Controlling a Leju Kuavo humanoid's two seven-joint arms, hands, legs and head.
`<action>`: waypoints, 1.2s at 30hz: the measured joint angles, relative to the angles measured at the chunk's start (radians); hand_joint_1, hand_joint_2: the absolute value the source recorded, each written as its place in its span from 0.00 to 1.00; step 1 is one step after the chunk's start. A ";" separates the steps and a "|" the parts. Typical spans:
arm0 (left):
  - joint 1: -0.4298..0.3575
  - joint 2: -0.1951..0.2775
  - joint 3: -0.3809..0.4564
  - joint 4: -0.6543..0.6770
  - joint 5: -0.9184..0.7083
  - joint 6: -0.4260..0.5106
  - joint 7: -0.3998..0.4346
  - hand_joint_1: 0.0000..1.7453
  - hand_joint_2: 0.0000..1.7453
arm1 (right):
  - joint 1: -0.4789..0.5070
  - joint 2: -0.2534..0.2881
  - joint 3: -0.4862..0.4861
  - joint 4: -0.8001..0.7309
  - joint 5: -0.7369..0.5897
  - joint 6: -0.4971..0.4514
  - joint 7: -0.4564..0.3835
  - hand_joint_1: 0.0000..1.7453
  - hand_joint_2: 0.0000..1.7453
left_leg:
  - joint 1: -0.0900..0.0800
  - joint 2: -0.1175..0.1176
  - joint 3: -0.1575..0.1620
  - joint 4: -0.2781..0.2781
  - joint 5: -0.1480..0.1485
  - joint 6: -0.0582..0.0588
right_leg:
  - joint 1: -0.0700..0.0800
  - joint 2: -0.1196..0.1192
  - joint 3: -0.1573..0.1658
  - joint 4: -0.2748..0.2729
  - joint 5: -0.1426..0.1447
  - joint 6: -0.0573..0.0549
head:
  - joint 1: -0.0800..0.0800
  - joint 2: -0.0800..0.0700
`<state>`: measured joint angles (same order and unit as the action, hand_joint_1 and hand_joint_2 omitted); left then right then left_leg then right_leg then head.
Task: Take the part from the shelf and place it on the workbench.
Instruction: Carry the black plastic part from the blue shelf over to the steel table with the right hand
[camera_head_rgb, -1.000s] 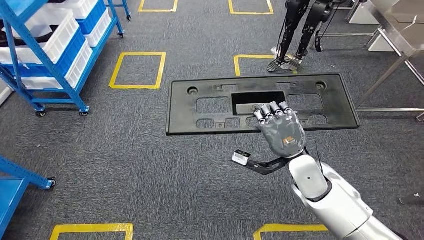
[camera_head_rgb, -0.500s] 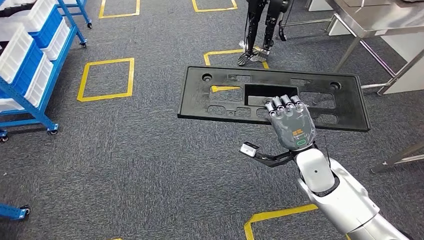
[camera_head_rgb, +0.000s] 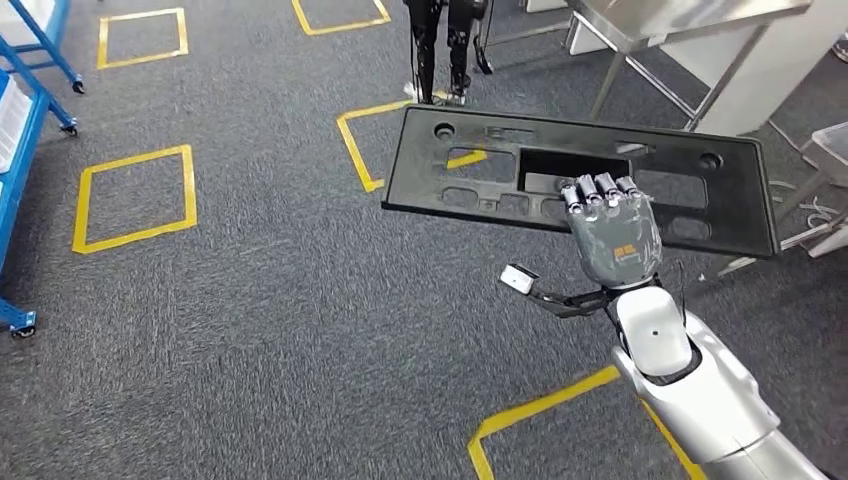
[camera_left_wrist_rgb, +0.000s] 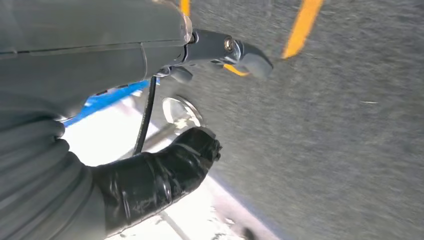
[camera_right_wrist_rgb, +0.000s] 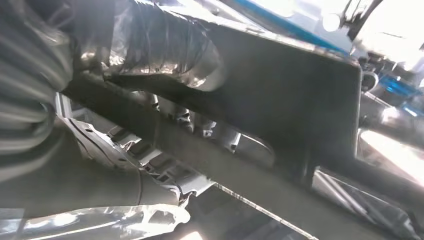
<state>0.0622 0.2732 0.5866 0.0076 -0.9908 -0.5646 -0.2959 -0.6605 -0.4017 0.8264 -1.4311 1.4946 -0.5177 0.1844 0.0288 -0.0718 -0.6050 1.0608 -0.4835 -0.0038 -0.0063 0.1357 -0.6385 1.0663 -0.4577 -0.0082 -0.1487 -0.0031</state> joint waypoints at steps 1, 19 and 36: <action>-0.002 0.000 0.004 0.000 -0.004 0.001 0.000 0.00 1.00 | 0.003 0.000 -0.002 -0.002 0.000 0.000 -0.001 1.00 1.00 | -0.001 0.013 0.003 -0.006 0.002 0.007 | 0.000 -0.013 -0.003 0.004 -0.003 0.005 | 0.000 0.000; -0.014 -0.009 0.040 0.000 -0.047 0.007 0.001 0.00 1.00 | 0.000 0.004 -0.014 -0.026 -0.001 0.026 -0.007 1.00 1.00 | -0.008 0.108 0.017 0.066 -0.084 -0.010 | 0.009 -0.147 0.032 -0.057 0.025 -0.029 | 0.001 0.000; -0.018 -0.011 0.078 0.000 -0.098 0.006 0.004 0.00 1.00 | -0.015 0.024 -0.004 -0.030 -0.003 0.040 -0.014 1.00 1.00 | -0.001 0.081 0.021 -0.026 0.000 0.024 | -0.002 -0.123 -0.095 0.199 -0.100 0.029 | 0.001 0.000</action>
<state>0.0446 0.2622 0.6646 0.0080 -1.0890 -0.5584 -0.2917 -0.6752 -0.3779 0.8221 -1.4611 1.4917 -0.4772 0.1705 0.0282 0.0091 -0.5839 1.0350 -0.4831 0.0204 -0.0085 0.0122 -0.7339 1.2654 -0.5580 0.0207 -0.1473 -0.0031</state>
